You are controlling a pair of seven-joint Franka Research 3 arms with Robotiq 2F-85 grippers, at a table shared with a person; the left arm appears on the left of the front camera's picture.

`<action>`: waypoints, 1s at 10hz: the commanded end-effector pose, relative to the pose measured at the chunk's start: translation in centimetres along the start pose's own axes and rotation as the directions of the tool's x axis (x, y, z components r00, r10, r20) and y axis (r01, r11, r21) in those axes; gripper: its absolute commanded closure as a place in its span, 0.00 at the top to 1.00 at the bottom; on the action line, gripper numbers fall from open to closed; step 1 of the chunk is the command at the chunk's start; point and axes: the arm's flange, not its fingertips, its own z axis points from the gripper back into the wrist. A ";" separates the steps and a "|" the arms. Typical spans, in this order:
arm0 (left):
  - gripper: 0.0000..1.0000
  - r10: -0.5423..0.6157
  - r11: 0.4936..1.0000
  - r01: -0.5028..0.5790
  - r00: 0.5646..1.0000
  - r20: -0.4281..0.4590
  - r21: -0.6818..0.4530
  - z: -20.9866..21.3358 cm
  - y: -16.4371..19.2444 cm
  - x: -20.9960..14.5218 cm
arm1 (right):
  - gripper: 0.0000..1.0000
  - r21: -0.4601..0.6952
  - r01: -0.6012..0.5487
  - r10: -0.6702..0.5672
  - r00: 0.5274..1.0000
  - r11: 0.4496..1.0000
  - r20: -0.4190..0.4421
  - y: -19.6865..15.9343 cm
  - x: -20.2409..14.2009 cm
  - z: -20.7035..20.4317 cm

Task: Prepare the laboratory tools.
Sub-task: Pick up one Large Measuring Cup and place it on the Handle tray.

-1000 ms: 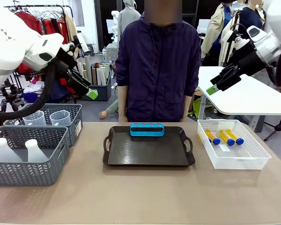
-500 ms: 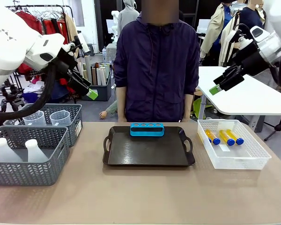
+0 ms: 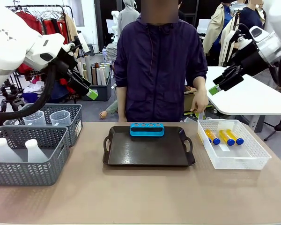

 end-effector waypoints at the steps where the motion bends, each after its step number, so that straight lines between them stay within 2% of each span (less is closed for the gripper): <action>1: 1.00 0.006 1.000 -0.006 1.000 0.013 -0.009 0.1 0.2 0.0 | 1.00 0.005 0.000 0.000 1.000 1.000 0.011 0.0 0.0 0.0; 10: 1.00 0.000 1.000 0.000 1.000 0.000 0.000 0.0 0.0 0.0 | 1.00 0.005 0.000 0.000 1.000 1.000 0.011 0.0 0.0 0.0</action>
